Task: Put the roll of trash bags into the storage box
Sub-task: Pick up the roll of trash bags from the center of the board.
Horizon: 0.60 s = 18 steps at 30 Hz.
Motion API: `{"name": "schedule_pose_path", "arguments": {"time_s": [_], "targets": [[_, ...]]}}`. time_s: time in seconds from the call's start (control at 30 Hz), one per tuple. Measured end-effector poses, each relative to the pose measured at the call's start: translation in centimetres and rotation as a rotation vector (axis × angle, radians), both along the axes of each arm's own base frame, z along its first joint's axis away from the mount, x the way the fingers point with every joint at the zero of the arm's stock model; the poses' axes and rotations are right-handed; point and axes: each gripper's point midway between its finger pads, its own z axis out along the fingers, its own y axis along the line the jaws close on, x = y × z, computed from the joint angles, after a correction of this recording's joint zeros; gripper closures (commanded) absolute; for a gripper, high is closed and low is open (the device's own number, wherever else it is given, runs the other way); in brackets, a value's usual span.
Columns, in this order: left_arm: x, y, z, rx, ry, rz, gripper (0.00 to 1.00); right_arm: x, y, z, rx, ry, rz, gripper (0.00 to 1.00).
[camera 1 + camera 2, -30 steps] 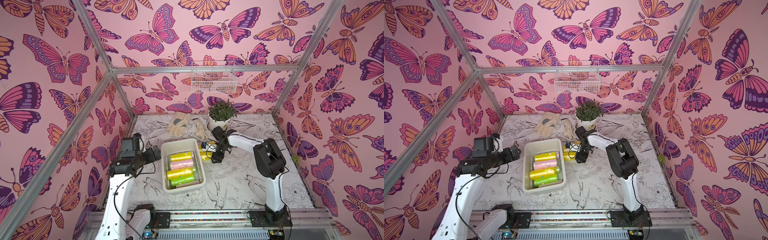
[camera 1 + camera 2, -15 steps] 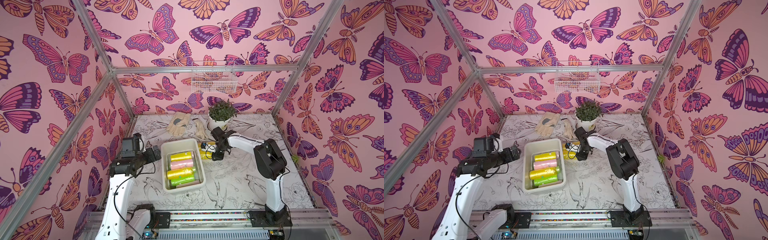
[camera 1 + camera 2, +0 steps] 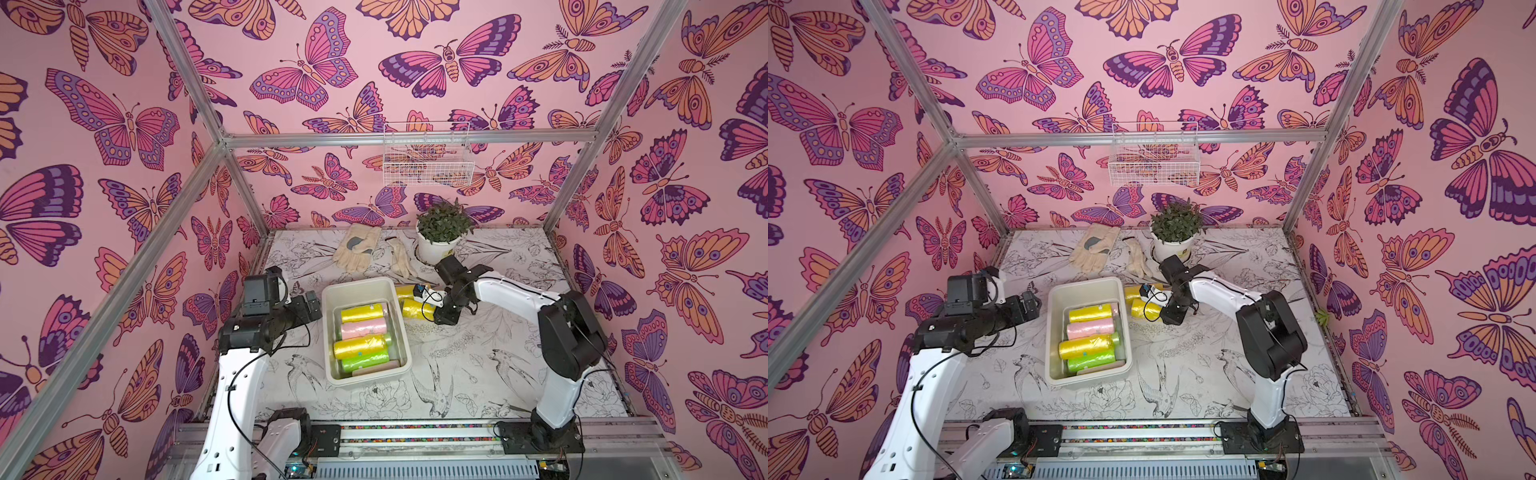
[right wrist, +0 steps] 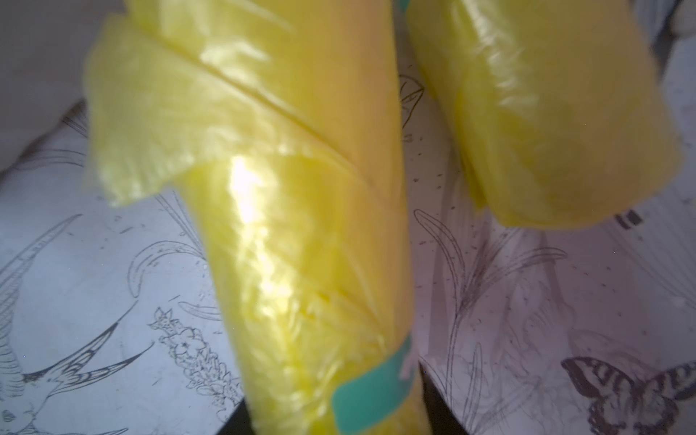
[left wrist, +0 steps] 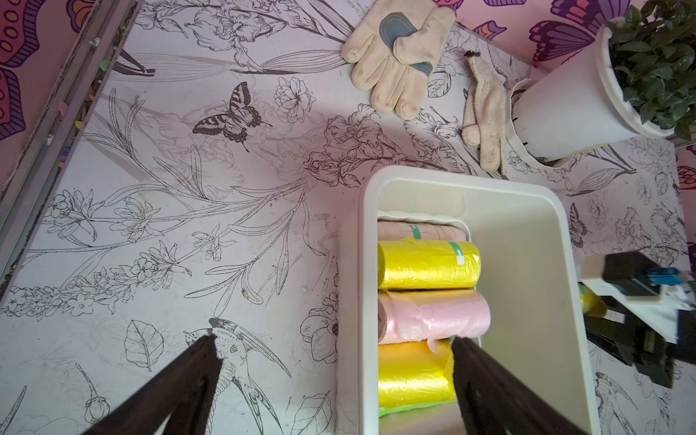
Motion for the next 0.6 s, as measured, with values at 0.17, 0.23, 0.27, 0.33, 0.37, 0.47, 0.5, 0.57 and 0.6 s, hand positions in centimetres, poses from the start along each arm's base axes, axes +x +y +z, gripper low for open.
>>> {"name": "schedule_pose_path", "arguments": {"time_s": [0.17, 0.23, 0.27, 0.33, 0.37, 0.47, 0.5, 0.57, 0.6], "targets": [[0.0, 0.0, 0.0, 0.000, 0.000, 0.000, 0.00, 0.1, -1.1, 4.4, 0.040, -0.107, -0.078, 0.96], [0.0, 0.0, 0.0, 0.000, 0.000, 0.000, 0.00, 0.1, -1.5, 5.7, 0.050, -0.138, -0.108, 0.96], [0.0, 0.0, 0.0, 0.000, 0.000, 0.000, 0.00, 0.0, -1.7, 6.5, 0.059, -0.153, -0.121, 0.96], [0.0, 0.0, 0.0, 0.000, 0.000, 0.000, 0.00, -0.3, -2.0, 8.2, 0.088, -0.182, -0.145, 0.96], [0.0, 0.0, 0.0, 0.000, 0.000, 0.000, 0.00, -0.4, -2.1, 9.2, 0.109, -0.201, -0.152, 0.96], [0.0, 0.0, 0.0, -0.001, 0.000, 0.000, 0.00, -1.0, -2.0, 12.4, 0.167, -0.269, -0.162, 0.95], [0.0, 0.0, 0.0, 0.000, 0.000, 0.000, 0.00, -1.4, -1.8, 13.1, 0.177, -0.285, -0.155, 0.95], [0.0, 0.0, 0.0, 0.000, 0.000, 0.000, 0.00, -2.4, -0.9, 14.4, 0.194, -0.313, -0.120, 0.95], [0.0, 0.0, 0.0, 0.000, 0.000, 0.000, 0.00, -3.0, -0.2, 15.0, 0.194, -0.327, -0.095, 0.95]]}}
